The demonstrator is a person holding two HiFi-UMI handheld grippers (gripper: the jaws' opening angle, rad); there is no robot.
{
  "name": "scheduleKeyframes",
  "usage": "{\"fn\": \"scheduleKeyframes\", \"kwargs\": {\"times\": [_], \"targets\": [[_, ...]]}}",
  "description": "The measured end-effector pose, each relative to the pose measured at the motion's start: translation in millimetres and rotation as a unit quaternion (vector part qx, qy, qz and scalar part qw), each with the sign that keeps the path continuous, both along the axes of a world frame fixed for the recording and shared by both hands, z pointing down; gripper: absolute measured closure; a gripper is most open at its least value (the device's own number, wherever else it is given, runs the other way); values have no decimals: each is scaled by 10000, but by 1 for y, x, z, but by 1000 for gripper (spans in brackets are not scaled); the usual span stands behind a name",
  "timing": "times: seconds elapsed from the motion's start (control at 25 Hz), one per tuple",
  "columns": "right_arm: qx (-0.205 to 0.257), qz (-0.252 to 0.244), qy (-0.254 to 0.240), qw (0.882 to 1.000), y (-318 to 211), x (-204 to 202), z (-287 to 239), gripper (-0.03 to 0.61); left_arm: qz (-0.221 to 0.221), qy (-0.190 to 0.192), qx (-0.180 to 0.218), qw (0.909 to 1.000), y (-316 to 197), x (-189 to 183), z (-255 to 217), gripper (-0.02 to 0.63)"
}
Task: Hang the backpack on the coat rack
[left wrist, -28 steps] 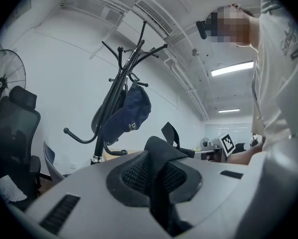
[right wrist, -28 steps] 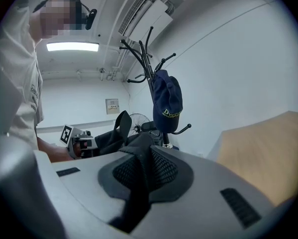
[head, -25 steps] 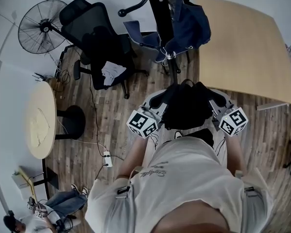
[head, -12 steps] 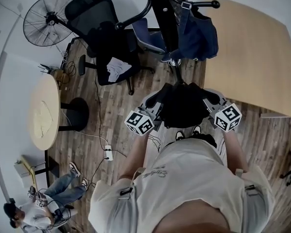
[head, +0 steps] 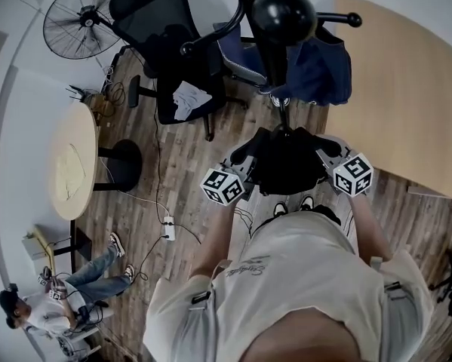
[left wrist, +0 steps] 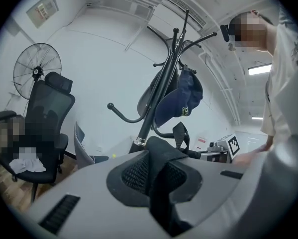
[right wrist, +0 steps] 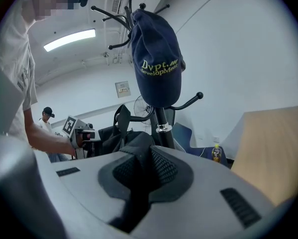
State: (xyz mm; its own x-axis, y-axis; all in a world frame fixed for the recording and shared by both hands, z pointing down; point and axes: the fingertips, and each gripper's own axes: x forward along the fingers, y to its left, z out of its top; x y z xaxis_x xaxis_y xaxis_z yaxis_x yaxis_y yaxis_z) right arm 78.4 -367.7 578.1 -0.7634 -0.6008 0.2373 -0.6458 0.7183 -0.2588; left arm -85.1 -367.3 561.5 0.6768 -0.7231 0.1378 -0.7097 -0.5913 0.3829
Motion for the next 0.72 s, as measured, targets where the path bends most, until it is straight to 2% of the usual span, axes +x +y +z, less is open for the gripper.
{"fn": "scheduleKeyframes", "kwargs": {"times": [0.28,0.72], "targets": [[-180,-132,216,9995,-20,0,21,552,-65,-96,-134,9998,-18,0,18,572],[-428,125,616,9971,-40,4,42,552,-61,-545,-340,9979,-44,2,42,572]]}}
